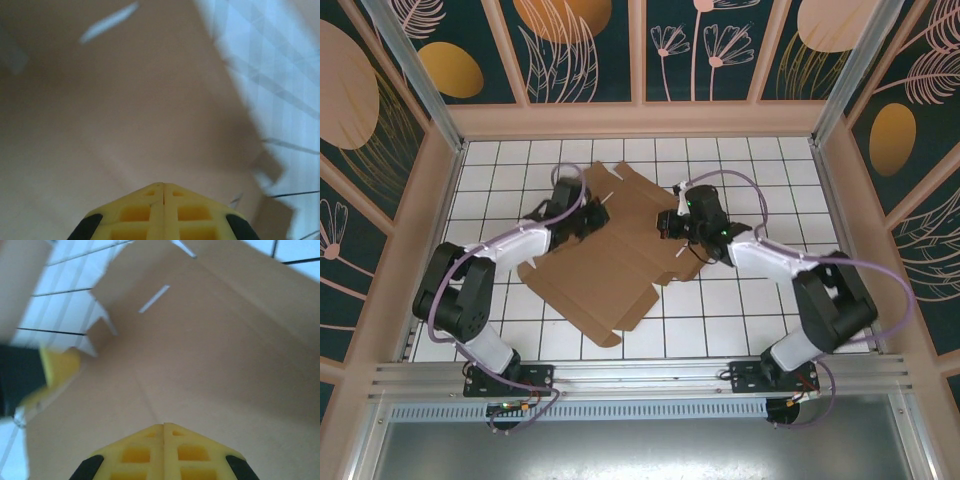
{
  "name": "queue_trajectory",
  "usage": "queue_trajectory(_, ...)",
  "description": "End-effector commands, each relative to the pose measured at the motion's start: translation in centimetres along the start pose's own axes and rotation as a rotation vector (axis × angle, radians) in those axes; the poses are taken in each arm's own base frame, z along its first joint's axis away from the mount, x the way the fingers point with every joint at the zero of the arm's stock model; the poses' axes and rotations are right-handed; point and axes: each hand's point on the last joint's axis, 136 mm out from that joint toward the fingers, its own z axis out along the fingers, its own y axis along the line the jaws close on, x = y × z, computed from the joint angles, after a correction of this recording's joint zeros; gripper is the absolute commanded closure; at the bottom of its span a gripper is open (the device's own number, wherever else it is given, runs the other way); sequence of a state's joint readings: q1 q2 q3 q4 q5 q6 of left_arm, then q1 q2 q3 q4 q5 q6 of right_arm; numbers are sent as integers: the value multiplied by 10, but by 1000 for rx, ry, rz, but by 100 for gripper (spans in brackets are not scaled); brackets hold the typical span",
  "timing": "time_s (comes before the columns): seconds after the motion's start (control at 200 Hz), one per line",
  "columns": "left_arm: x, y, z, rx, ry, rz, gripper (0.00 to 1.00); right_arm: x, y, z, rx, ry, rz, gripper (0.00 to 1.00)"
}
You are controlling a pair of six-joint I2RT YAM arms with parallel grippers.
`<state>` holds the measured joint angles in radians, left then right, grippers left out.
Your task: Fold the paper box
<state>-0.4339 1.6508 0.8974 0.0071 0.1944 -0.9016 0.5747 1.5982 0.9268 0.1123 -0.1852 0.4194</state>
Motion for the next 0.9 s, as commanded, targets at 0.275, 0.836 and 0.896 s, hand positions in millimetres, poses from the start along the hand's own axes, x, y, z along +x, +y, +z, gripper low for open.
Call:
queue_trajectory(0.275, 39, 83, 15, -210, 54, -118, 100, 37, -64, 77, 217, 239, -36, 100)
queue_trajectory(0.836, 9, 92, 13, -265, -48, -82, 100, 115, -43, 24, 115, 323, 86, 100)
queue_trajectory(0.896, 0, 79, 6, -233, -74, -49, 100, 102, -31, 16, 76, 292, 82, 100)
